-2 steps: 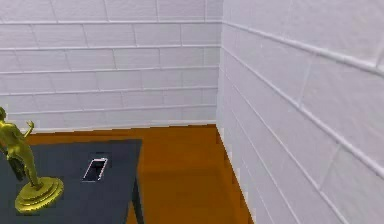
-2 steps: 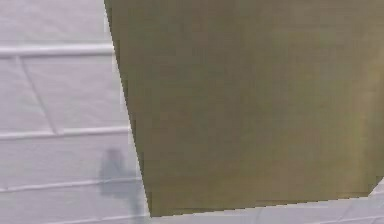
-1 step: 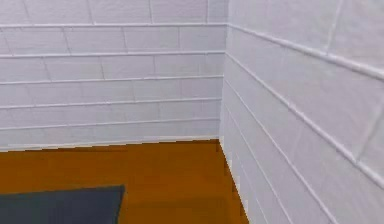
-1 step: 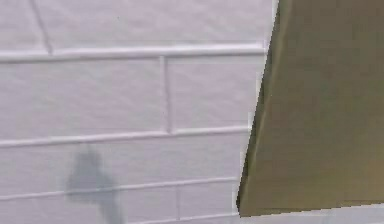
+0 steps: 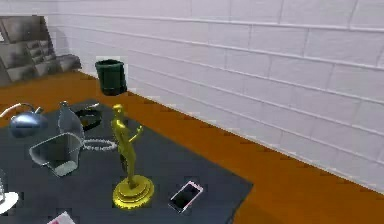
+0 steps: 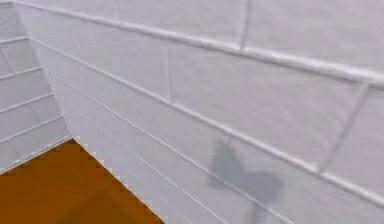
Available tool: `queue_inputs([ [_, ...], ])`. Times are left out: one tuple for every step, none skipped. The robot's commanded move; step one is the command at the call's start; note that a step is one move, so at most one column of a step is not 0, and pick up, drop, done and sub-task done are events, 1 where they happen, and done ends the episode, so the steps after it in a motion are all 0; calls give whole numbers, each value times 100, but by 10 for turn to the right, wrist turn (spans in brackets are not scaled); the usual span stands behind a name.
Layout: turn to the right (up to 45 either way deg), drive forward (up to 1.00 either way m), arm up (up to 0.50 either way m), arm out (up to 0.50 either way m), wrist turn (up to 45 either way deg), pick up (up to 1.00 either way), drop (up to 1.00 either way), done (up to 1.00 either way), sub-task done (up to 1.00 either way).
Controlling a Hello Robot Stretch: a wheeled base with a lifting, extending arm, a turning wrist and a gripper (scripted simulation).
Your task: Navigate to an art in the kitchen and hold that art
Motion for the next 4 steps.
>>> queue_inputs([
  [-450, 0, 0, 0, 0, 0, 0, 0, 0],
  [-450, 0, 0, 0, 0, 0, 0, 0, 0],
  [-180, 0, 0, 0, 0, 0, 0, 0, 0],
  [0, 0, 50, 0, 0, 0, 0, 0, 0],
])
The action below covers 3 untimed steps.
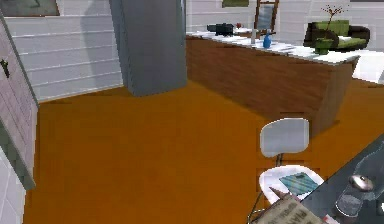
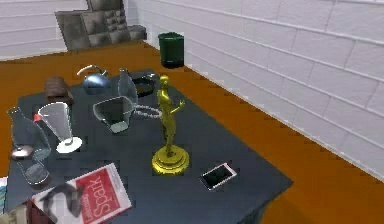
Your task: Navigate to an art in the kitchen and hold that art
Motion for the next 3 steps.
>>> queue_inputs([
  [0, 0, 34, 0, 0, 0, 0, 0, 0],
  [0, 0, 0, 26, 0, 0, 0, 0, 0],
  [0, 0, 0, 0, 450, 0, 0, 0, 0],
])
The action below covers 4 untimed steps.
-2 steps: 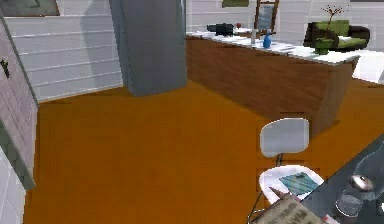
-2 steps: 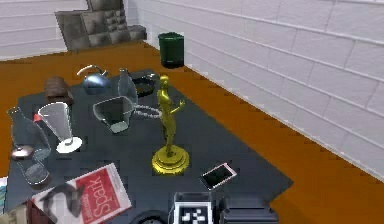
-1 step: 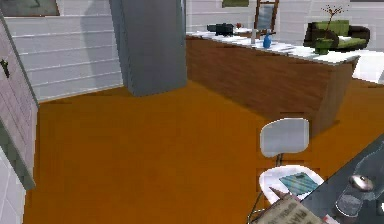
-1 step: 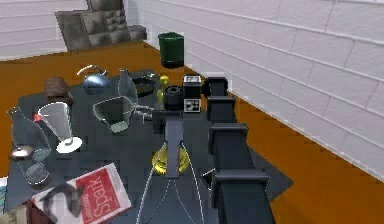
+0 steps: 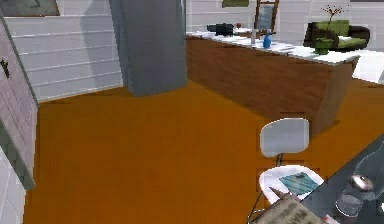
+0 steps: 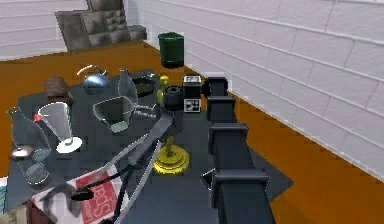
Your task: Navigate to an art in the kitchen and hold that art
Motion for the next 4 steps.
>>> queue_inputs([
  [0, 0, 0, 0, 450, 0, 0, 0, 0],
  [0, 0, 0, 0, 450, 0, 0, 0, 0],
  [0, 0, 0, 0, 300, 0, 0, 0, 0],
  [0, 0, 0, 0, 0, 100, 0, 0, 0],
])
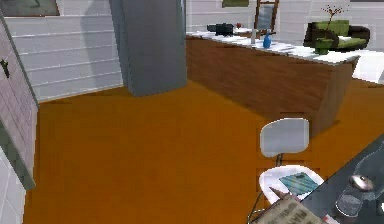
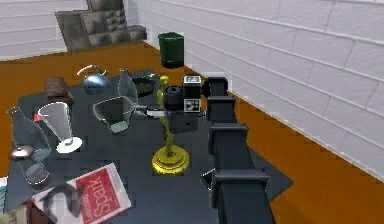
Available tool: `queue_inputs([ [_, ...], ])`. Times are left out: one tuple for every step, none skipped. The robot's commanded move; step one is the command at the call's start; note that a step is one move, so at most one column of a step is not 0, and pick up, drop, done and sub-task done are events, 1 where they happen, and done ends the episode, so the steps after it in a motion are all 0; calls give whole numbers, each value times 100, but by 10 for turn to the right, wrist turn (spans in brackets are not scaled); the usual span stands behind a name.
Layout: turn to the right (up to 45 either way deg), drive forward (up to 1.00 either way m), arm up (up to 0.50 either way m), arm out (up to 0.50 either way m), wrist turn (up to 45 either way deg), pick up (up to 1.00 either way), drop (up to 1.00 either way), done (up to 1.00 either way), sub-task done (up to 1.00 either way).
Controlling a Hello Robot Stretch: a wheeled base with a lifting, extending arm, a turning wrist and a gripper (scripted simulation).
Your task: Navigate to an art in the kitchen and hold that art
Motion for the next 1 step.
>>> queue_inputs([
  [0, 0, 4, 0, 0, 0, 0, 0, 0],
])
